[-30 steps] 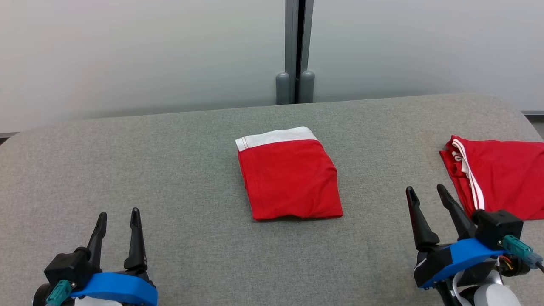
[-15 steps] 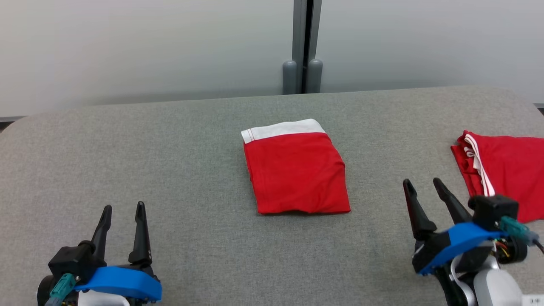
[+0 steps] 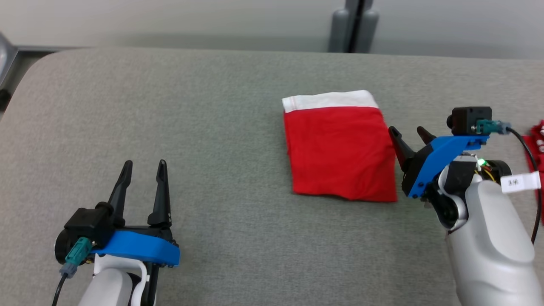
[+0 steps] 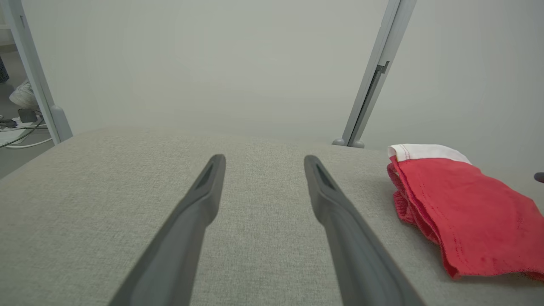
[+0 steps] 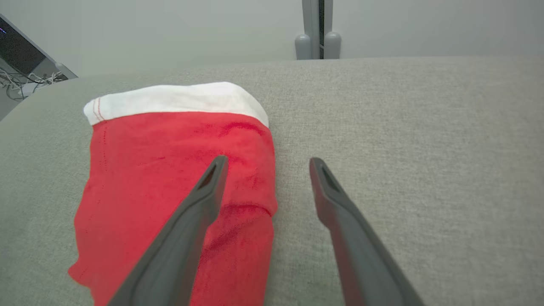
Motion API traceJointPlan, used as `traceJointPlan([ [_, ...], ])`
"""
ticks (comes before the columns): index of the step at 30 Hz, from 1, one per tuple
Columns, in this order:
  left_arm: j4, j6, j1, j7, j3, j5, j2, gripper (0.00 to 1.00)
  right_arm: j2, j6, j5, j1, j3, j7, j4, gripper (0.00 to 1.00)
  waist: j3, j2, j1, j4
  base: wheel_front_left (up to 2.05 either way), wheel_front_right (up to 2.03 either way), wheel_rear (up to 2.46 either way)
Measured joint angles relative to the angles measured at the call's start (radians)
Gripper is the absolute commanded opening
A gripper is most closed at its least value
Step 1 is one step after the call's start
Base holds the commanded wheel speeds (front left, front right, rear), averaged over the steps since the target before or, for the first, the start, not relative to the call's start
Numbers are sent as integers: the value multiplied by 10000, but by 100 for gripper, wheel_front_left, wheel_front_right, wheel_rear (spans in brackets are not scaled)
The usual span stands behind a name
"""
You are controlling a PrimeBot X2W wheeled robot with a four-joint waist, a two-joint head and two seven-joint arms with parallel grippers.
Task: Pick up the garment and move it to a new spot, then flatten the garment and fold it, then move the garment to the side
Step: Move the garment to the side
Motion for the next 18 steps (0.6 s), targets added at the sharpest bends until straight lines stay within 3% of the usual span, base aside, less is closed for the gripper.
traceJointPlan([
  [7, 368, -222, -342, -113, -98, 102, -188, 100, 8, 0, -508, -1164, -727, 165, 2514, 100, 670, 0, 0, 676, 0, 0, 0],
  [11, 560, -301, -408, -128, -23, 121, -255, 100, -65, -2, -67, -1826, -485, 81, 3599, 100, 886, 0, 0, 824, 0, 0, 0],
  [12, 589, -309, -435, -134, 10, 138, -270, 100, -86, -8, 178, -1973, -280, 84, 3847, 85, 904, 0, 0, 806, 0, 0, 0],
  [13, 608, -316, -454, -144, 36, 153, -284, 100, -105, -13, 267, -2092, -65, 82, 4021, 25, 917, 0, -1, 765, 0, 0, 0],
  [14, 619, -328, -483, -144, 52, 161, -303, 100, -121, -13, 282, -2194, 146, 52, 4149, 0, 929, 0, -1, 715, 0, 0, 0],
  [18, 610, -384, -535, -155, 186, 222, -341, 100, -31, 4, 286, -2404, 957, -171, 4309, 0, 960, 0, -1, 388, 0, 0, 0],
])
